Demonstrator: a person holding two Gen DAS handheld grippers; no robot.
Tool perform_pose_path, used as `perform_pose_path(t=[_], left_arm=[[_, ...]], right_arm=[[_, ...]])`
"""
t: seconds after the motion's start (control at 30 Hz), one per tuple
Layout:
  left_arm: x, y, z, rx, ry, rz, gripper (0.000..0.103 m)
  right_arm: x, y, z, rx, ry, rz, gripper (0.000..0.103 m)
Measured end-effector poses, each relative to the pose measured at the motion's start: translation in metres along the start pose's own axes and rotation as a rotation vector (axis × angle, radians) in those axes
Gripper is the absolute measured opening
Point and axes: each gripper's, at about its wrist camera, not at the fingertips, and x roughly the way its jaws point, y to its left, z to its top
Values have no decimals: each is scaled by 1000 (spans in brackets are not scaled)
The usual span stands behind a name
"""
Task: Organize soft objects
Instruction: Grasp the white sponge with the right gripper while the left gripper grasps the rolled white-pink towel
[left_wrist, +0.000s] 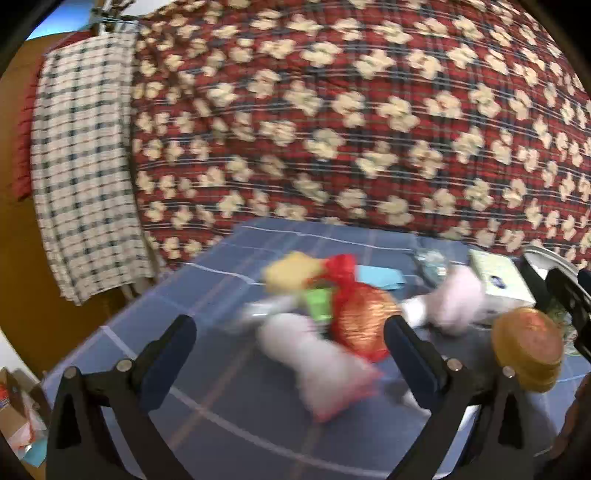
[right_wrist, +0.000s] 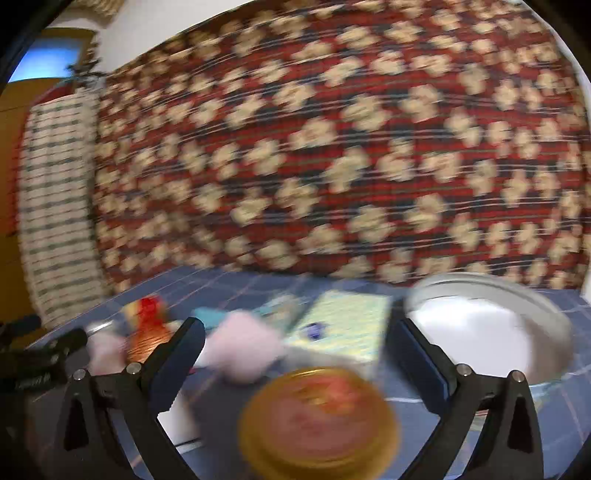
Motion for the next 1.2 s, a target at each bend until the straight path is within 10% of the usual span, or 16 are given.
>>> perform_pose_path(t=[0.27,0.63,0.83,1.03,1.2], left_arm=[[2,52,-13,-5,32,108,103],[11,56,-15,-31,98,64,103],[16,49,-10,-84,138,-25,103],[27,32,-4,-99,181,-57,101],[43,16,2,-106,206,-42,75]], right_arm=[[27,70,-16,-206,186,274,102],[84,98,-50,-298,543,356,74],[76,97,-61,-318,531,350,57],[35,69,-33,-251,255,313,57],[29,45,-20,-178,180,246,57]])
